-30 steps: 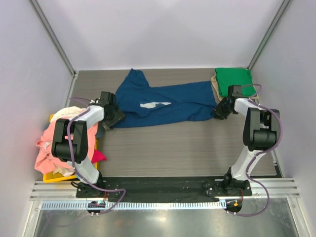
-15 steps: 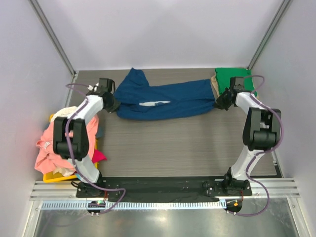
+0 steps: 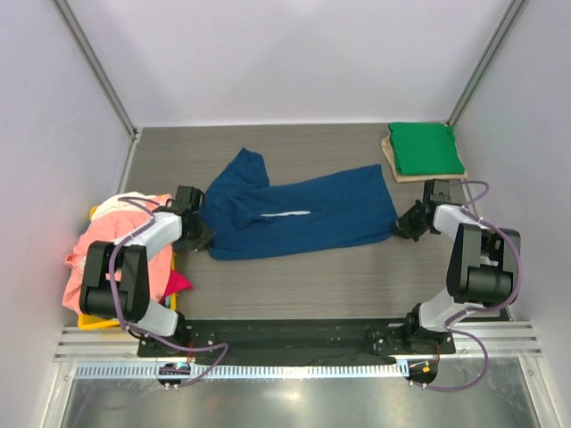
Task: Fold and stack the t-shirts
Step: Fold the tshirt
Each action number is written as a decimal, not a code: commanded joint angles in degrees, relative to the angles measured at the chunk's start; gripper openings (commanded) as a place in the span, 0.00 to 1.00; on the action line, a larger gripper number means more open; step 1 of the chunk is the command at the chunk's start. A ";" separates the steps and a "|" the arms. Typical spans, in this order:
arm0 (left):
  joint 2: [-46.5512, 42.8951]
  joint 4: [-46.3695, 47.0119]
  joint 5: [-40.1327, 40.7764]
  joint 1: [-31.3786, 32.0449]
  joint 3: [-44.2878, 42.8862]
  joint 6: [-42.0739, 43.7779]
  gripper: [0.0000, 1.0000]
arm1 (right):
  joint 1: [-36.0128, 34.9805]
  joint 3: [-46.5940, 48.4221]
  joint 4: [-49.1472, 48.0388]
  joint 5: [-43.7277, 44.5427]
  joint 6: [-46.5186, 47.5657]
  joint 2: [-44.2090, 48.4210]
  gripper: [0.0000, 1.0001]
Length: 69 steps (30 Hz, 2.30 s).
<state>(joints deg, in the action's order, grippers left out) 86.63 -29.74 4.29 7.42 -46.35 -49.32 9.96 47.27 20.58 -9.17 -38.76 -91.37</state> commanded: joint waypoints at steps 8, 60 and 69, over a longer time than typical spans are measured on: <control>-12.26 -1.37 -1.66 -0.21 6.00 -1.83 0.12 | 3.58 -10.34 4.55 4.51 -0.87 13.22 0.01; 60.68 4.51 -20.82 0.40 -82.07 17.94 0.65 | -16.55 2.39 6.05 13.21 5.63 17.72 0.83; 58.30 8.82 -19.33 2.07 -72.92 21.81 0.38 | -16.46 9.15 4.91 15.58 4.93 9.04 0.83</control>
<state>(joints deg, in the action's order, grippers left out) 144.79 -19.05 -14.13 8.56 -121.86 -30.04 -6.28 51.16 28.32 3.64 -34.11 -80.40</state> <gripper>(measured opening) 0.413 0.831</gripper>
